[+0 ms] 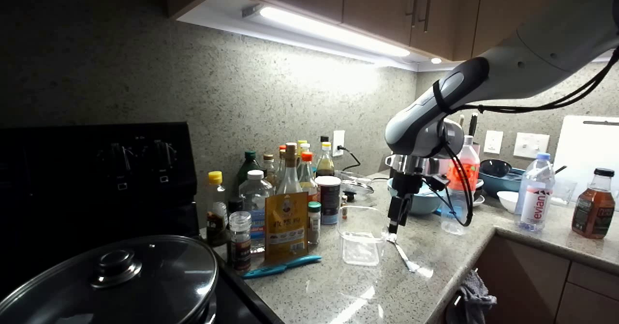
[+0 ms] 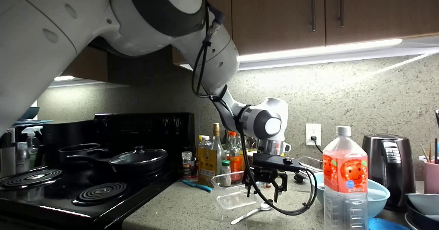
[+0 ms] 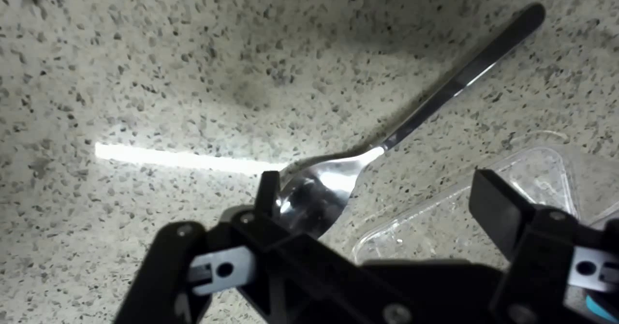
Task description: Put the spoon in the transparent bowl, then remove the spoon out of the bowl, then put the spoon back in the bowl
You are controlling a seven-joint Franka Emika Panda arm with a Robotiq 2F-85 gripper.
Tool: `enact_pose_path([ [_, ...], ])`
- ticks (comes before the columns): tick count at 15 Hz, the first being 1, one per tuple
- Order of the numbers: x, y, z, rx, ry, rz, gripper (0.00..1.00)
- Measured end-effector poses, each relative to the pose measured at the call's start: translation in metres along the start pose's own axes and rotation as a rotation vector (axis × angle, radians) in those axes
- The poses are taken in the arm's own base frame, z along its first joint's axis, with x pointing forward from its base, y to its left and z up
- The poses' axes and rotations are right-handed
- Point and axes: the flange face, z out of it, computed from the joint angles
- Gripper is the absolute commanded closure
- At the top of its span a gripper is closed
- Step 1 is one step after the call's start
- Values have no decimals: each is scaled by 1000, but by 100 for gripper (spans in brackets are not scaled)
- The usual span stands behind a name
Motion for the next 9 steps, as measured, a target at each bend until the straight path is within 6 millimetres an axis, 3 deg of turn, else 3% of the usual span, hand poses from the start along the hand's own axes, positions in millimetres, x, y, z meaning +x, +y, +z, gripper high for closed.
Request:
enact_pose_path([
  [9, 8, 23, 7, 17, 7, 12, 0],
])
